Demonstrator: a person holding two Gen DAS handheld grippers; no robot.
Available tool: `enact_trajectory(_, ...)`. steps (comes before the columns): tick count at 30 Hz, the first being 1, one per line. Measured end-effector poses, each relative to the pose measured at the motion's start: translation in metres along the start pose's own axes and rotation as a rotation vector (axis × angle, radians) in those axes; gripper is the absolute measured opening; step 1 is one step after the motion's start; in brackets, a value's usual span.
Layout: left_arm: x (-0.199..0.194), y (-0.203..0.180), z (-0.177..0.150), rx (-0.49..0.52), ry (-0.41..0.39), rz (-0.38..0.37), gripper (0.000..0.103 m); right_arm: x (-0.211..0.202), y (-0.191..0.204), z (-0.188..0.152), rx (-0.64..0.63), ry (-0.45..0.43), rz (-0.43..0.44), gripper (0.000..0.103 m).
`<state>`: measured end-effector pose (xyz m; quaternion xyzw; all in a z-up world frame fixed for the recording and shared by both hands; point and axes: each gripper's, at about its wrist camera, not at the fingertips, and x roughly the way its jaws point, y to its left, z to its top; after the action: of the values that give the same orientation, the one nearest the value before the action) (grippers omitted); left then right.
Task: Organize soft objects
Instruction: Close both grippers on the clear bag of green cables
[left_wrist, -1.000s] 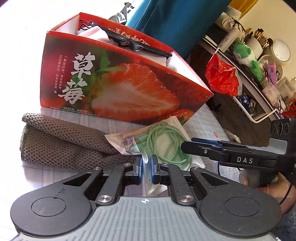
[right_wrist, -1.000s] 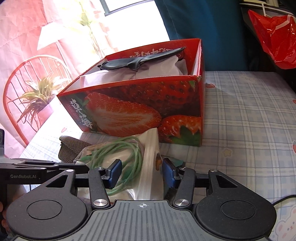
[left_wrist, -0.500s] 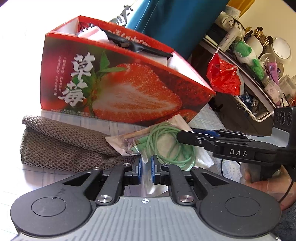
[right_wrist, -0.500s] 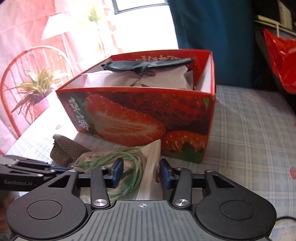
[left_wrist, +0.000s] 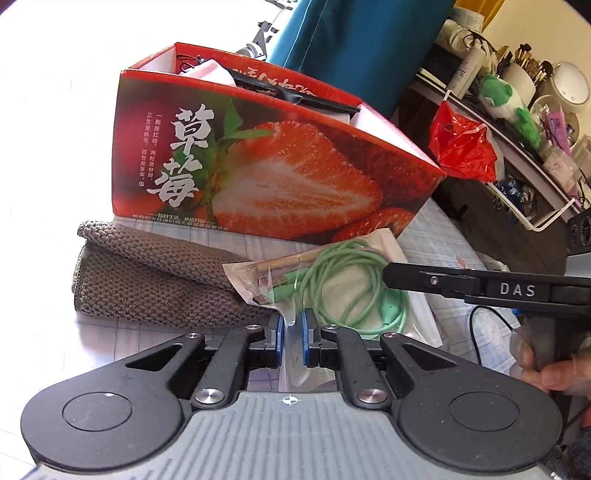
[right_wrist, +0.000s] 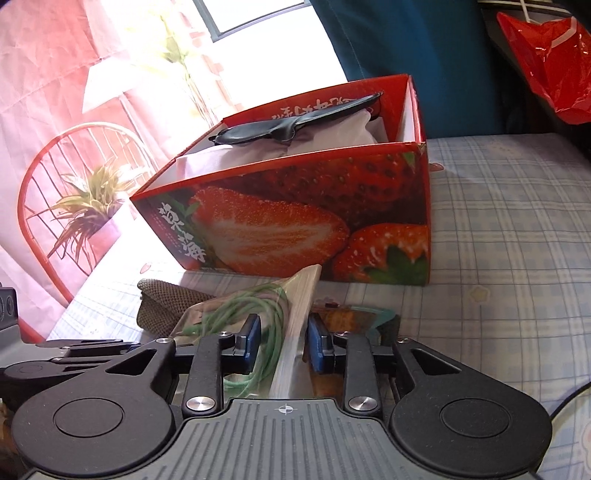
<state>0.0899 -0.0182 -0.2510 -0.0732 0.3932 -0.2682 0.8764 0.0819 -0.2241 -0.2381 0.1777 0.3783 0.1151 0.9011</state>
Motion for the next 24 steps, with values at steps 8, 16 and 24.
enact_trajectory(8, -0.009, -0.003, -0.004, 0.004, -0.03, 0.023, 0.01, 0.001, 0.008, -0.005, -0.015, -0.016, -0.018, 0.016)
enact_trajectory(16, -0.024, -0.007, -0.001, 0.031, -0.098, 0.028, 0.01, -0.007, 0.007, -0.01, 0.007, -0.067, -0.016, 0.009)
enact_trajectory(24, -0.03, -0.011, 0.003, 0.052, -0.134, 0.039, 0.01, -0.016, 0.009, -0.006, -0.001, -0.113, -0.008, 0.004)
